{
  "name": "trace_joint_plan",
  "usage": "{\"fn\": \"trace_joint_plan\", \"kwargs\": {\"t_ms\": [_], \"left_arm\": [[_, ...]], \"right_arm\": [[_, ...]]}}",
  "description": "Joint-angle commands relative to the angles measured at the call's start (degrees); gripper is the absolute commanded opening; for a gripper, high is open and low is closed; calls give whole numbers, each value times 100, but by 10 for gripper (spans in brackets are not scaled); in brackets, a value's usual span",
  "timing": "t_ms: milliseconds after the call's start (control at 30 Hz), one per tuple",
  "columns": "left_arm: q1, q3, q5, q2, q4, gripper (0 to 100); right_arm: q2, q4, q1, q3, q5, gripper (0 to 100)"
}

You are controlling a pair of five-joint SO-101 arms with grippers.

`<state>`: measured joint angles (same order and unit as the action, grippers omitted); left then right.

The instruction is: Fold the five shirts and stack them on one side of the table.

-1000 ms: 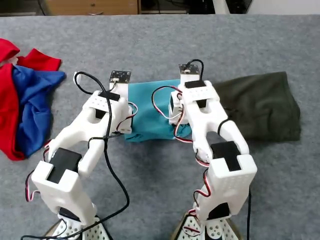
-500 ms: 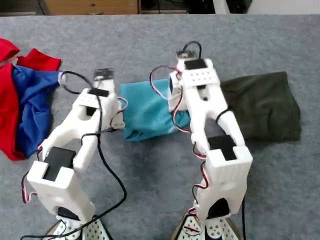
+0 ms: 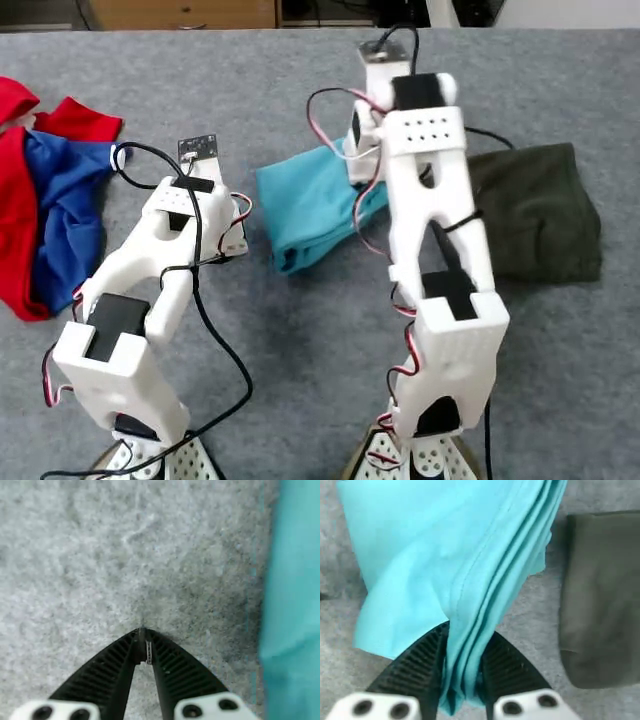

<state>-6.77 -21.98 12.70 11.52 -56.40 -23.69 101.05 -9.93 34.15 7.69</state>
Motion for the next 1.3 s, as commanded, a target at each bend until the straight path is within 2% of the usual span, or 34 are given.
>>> {"fn": "trace_joint_plan", "kwargs": {"t_ms": [0,400,600,767,1100,1167,1267], "left_arm": [[167,53,44,-66,44,19],[132,79,26,-66,53,19],[132,79,26,-66,62,19],[132,88,26,-66,53,19],[123,70,26,-66,44,19],[114,70,26,-66,44,19],[114,70,26,-66,44,19]], "right_arm": [[92,97,576,400,-299,1],[92,105,2738,848,-1503,2],[57,97,3538,1033,-1943,2],[48,62,3864,998,-2057,2],[48,-220,3934,989,-2163,2],[48,-185,3934,971,-2224,32],[57,-185,3960,971,-2198,219]]}}
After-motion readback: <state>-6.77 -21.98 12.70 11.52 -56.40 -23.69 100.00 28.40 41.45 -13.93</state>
